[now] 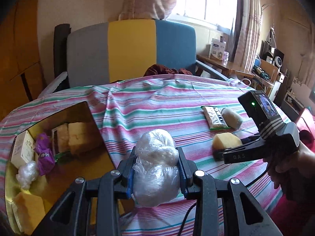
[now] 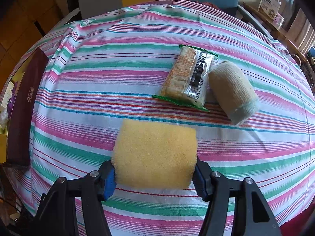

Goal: Organize objects
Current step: 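Carry the plastic-wrapped ball over the gold tray with the left tool while the right tool holds the sponge, then lower the ball into the tray and open the left tool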

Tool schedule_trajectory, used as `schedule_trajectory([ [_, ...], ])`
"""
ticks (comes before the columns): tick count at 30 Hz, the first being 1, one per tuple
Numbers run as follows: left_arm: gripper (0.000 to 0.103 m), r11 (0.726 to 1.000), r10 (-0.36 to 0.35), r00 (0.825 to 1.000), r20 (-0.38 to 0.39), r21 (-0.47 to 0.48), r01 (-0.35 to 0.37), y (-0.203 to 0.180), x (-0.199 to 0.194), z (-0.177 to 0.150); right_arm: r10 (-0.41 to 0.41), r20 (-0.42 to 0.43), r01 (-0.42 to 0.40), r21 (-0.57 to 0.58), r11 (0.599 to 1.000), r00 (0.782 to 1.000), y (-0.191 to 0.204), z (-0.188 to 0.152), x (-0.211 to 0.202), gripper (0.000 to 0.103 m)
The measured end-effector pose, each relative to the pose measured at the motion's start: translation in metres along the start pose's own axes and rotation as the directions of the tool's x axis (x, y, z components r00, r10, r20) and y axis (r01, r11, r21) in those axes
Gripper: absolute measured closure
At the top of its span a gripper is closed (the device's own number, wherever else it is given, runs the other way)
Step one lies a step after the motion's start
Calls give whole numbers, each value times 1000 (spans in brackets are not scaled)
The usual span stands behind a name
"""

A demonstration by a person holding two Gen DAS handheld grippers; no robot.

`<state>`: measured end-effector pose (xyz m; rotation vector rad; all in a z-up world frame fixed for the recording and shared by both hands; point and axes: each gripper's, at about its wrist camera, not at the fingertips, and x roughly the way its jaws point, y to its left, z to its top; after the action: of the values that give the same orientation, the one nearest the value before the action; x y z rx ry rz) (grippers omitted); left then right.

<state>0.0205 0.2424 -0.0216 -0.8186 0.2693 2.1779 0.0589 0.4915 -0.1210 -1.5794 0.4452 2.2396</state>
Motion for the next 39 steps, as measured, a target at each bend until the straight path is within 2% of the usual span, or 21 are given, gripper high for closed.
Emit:
schedule_trajectory([
  [4,67,999,15,1000,-7,-39,-15,19,-5,-2,-3,3,3,-1,1000,1000,0,0,0,39],
  [9,67,988,52,998,-38,-144,-57,69,-14,-9,-2,2,2,-2,1000,1000,-5,-3,-3,39],
  [14,67,949,98,990,-106,-288,-124,134,-23,-28,-13,2,13,-11,1000,1000,-5,-3,-4,39],
  [19,67,915,147,975,-166,-352,-198,171,-23,-52,-15,1,15,-12,1000,1000,-4,-1,-2,39],
  [25,66,919,163,966,-202,-326,-223,170,-7,-56,-16,2,16,-11,1000,1000,-4,-2,-1,39],
  [31,63,910,264,934,-241,-258,-324,176,10,-53,-19,1,19,-12,1000,1000,-2,-1,0,38],
  [39,59,905,323,924,-205,-218,-364,176,2,-58,-19,1,19,-12,1000,1000,-3,0,0,38],
])
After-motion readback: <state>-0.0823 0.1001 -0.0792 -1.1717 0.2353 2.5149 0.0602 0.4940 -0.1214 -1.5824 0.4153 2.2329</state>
